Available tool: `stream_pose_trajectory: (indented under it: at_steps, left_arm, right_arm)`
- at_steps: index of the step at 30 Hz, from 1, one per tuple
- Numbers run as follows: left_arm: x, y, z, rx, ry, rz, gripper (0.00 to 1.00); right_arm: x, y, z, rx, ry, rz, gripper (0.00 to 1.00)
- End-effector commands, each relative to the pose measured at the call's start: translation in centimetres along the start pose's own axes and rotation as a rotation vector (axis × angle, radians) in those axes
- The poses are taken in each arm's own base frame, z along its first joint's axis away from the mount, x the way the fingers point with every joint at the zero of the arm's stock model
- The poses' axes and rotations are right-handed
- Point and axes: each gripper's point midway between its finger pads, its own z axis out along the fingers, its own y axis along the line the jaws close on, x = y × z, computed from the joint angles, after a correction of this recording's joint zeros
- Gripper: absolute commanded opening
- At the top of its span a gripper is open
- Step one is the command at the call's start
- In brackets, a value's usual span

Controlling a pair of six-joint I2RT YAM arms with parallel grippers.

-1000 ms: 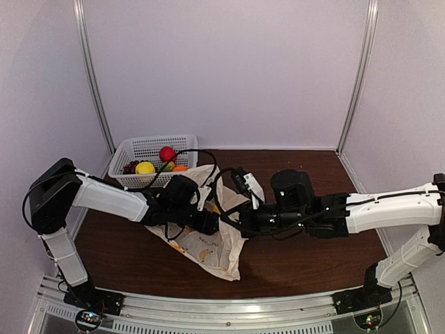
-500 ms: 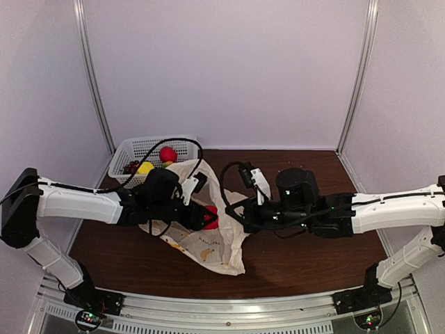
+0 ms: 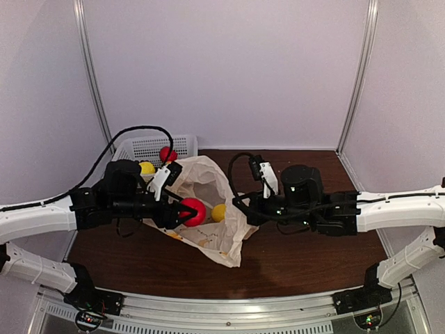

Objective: Untie the knot of the plastic bag and take out the fruit
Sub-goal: Pick up the fake fruit from the takeout bag, then place the fake fruit in the bin.

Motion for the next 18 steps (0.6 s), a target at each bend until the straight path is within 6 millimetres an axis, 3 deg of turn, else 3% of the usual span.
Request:
stream_pose_trajectory:
  at_steps: [1,10,18]
  left_arm:
    - [-2.1,0.2,-2.0,-0.042,-0.048,-0.011,0.61]
    - [-6.7,1.3,-5.1,-0.089,-0.125,-0.075,0.62]
    - [-11.2,7.8,-8.9,-0.244,-0.222,-0.119,0.61]
  right_arm:
    - [0.4,-0.8,0.2,0.025,0.005,0.012,0.0]
    - [0.5,-0.9,-0.2,0.026,0.001,0.013,0.0]
    - [0.2,-1.2,-0.9,0.037,-0.015,0.017,0.0]
